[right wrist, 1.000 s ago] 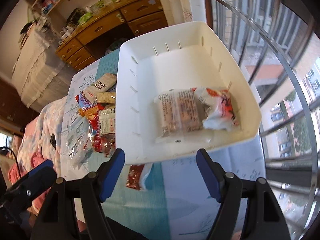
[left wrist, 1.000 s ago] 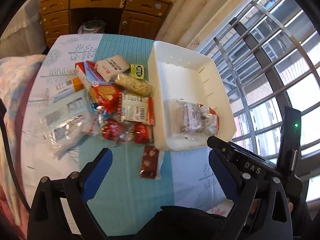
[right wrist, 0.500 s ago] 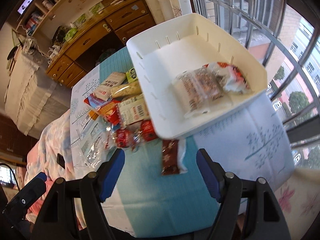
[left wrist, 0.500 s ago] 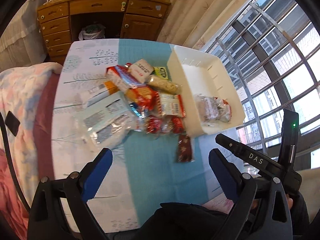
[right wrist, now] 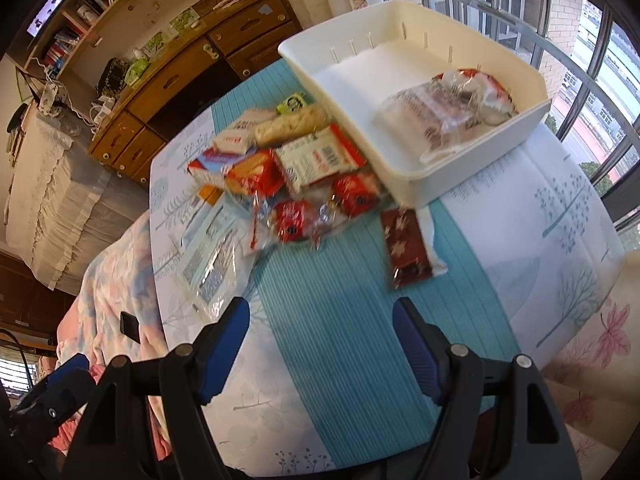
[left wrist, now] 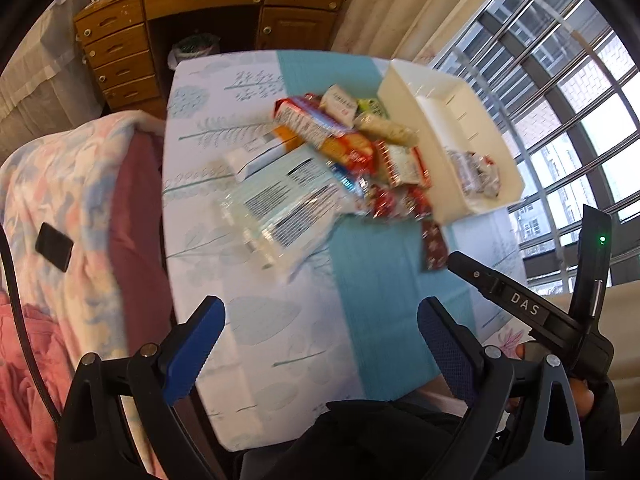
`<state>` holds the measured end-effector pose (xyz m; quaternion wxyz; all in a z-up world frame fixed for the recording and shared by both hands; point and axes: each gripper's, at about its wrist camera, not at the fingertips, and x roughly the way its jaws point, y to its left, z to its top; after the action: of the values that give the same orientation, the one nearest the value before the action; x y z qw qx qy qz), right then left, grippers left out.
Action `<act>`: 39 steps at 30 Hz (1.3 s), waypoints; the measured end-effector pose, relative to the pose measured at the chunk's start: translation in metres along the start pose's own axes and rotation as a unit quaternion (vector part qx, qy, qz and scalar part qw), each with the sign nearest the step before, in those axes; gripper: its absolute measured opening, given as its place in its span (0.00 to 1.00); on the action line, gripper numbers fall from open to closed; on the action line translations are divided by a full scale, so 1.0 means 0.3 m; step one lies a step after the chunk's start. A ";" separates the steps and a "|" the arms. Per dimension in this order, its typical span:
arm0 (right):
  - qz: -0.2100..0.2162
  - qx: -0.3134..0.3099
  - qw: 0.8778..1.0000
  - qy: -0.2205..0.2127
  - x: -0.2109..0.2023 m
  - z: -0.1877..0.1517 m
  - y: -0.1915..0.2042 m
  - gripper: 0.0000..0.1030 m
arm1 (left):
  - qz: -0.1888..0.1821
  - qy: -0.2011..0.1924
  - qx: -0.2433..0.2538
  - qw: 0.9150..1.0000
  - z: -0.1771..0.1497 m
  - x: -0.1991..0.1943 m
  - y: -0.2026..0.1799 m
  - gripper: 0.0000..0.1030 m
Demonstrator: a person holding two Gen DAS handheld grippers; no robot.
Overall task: Organize snacks
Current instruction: 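Grasp the clear blue-labelled bag with the left tool while the right tool grasps the brown wrapper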
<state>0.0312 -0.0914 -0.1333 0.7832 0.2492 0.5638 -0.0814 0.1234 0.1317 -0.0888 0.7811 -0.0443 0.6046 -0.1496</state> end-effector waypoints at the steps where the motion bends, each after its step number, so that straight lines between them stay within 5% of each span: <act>1: -0.001 0.000 1.000 0.002 0.006 -0.010 0.005 0.73 | 0.002 0.004 0.001 1.000 -0.001 0.001 0.008 0.94; 19: -0.038 -0.034 0.999 0.000 0.116 -0.017 -0.066 0.72 | 0.068 0.063 0.050 0.994 0.138 0.154 -0.022 0.94; 39: -0.040 -0.018 0.998 0.042 0.281 0.084 -0.185 0.72 | 0.115 0.186 0.090 0.972 0.350 0.616 -0.036 0.94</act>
<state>0.0594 -0.1386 -0.2218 0.7594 0.2153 0.6070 -0.0921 0.2633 0.0567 -0.2304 0.6677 0.1250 0.7243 -0.1181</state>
